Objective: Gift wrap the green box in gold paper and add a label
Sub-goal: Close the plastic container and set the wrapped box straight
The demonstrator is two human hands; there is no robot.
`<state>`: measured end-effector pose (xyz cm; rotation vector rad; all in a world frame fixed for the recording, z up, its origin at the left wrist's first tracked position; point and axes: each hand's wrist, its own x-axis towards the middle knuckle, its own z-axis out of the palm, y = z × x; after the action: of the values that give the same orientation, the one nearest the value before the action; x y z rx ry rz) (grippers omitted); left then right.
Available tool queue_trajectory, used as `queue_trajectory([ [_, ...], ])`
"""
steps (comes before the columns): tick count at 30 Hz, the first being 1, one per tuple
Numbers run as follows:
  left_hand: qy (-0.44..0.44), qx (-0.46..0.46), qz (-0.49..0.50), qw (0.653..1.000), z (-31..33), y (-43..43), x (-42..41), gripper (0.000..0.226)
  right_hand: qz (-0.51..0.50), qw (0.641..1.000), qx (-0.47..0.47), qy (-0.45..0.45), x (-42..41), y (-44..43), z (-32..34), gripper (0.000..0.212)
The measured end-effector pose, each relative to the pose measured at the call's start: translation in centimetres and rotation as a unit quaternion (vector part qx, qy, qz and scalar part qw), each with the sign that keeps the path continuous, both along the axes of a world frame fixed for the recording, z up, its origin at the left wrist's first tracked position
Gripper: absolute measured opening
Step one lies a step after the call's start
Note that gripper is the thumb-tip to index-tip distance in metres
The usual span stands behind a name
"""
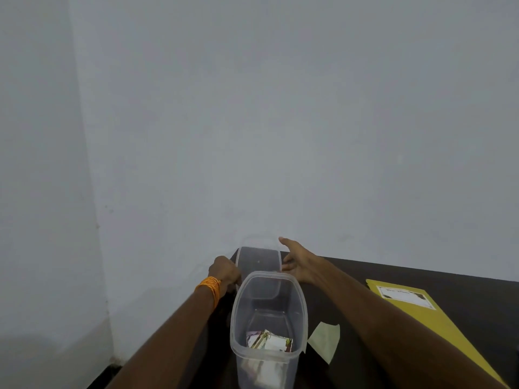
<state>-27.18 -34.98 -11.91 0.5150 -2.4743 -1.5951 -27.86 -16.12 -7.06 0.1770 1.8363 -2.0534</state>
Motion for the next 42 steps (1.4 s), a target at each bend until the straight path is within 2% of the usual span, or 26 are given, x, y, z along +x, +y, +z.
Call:
queue_trajectory([
  [3, 0.052, 0.096, -0.009, 0.994, 2.1, 0.3, 0.4, 0.012, -0.024, 0.998, -0.051, 0.002, 0.1, 0.6, 0.8, 0.070],
  [5, 0.087, 0.195, -0.008, 0.977, 3.8, 0.7, 0.9, 0.026, -0.044, 0.996, -0.077, 0.028, 0.6, 1.1, 1.4, 0.060],
  [7, 0.122, 0.274, -0.004, 0.954, 5.1, 1.1, 2.2, 0.029, -0.065, 0.991, -0.101, 0.052, 1.5, 1.2, 1.8, 0.049],
  [10, 0.139, 0.298, -0.018, 0.944, 6.0, 1.3, 5.0, 0.021, -0.093, 0.985, -0.119, 0.088, 3.7, 1.4, 1.8, 0.018],
  [11, 0.141, 0.300, -0.024, 0.943, 6.2, 1.4, 6.1, 0.022, -0.101, 0.985, -0.102, 0.099, 4.5, 1.4, 1.7, 0.008],
  [13, 0.136, 0.310, -0.021, 0.941, 6.3, 1.4, 8.1, 0.022, -0.115, 0.986, -0.019, 0.115, 6.3, 1.4, 1.3, 0.005],
  [17, 0.119, 0.246, -0.008, 0.962, 5.6, 1.2, 11.8, 0.012, -0.132, 0.971, 0.128, 0.155, 10.1, 1.4, 0.0, 0.019],
  [18, 0.116, 0.214, -0.008, 0.970, 5.3, 1.2, 12.8, 0.006, -0.132, 0.959, 0.175, 0.177, 11.3, 1.5, -0.3, 0.019],
  [20, 0.108, 0.145, 0.000, 0.983, 4.6, 1.1, 14.5, 0.007, -0.137, 0.937, 0.221, 0.233, 13.2, 1.6, -0.7, 0.012],
  [22, 0.111, 0.110, -0.004, 0.988, 3.9, 1.4, 15.8, 0.010, -0.156, 0.918, 0.235, 0.279, 14.4, 1.7, -0.9, 0.005],
  [29, 0.169, 0.023, -0.001, 0.985, 3.1, 2.7, 17.6, 0.015, -0.184, 0.879, 0.292, 0.329, 16.2, 1.4, -1.6, 0.012],
  [34, 0.179, -0.078, -0.004, 0.981, 3.0, 3.3, 17.8, 0.018, -0.189, 0.873, 0.306, 0.330, 16.8, 1.6, -2.4, 0.006],
  [37, 0.180, -0.145, -0.006, 0.973, 2.7, 3.4, 17.7, 0.022, -0.182, 0.866, 0.318, 0.340, 16.9, 1.5, -2.5, 0.009],
  [42, 0.191, -0.184, 0.011, 0.964, 2.3, 3.7, 17.3, 0.020, -0.166, 0.850, 0.347, 0.361, 16.2, 1.5, -2.7, 0.013],
])
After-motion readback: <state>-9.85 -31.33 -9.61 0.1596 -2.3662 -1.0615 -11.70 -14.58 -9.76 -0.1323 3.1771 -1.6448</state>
